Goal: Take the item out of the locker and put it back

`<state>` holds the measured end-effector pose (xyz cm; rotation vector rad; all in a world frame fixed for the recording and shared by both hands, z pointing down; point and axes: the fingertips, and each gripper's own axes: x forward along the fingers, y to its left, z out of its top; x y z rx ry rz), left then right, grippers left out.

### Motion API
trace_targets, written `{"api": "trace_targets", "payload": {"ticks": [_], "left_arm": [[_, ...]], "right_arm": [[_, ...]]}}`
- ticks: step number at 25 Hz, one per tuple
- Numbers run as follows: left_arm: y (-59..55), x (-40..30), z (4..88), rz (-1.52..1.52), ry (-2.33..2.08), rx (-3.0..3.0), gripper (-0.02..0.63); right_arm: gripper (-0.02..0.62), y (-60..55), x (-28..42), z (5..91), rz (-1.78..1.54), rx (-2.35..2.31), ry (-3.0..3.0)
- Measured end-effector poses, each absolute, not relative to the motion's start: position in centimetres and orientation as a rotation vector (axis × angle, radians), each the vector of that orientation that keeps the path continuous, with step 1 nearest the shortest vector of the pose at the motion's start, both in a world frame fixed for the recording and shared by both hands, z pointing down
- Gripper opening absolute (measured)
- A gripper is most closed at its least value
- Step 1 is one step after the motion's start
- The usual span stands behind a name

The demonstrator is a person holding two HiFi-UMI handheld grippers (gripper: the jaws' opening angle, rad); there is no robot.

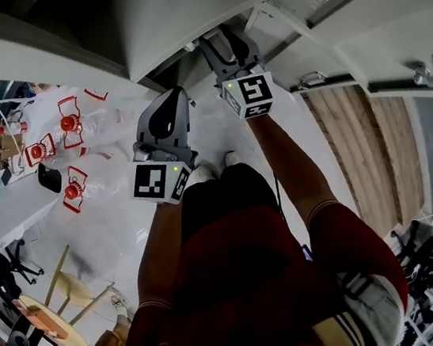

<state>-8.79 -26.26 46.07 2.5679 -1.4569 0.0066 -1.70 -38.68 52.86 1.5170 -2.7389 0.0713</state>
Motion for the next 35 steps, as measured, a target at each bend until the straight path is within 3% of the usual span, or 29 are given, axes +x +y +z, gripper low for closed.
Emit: {"api": "trace_targets", "payload": {"ticks": [23, 35], "left_arm": [[-23.3, -9.5, 41.2, -0.04, -1.531, 2.585, 0.006], [-22.0, -10.1, 38.6, -0.088, -1.571, 2.604, 0.006]], "right_arm": [[0.044, -28.1, -2.1, 44.0, 0.086, 1.365, -2.854], [0.012, -24.2, -2.4, 39.2, 0.044, 1.323, -2.93]]}}
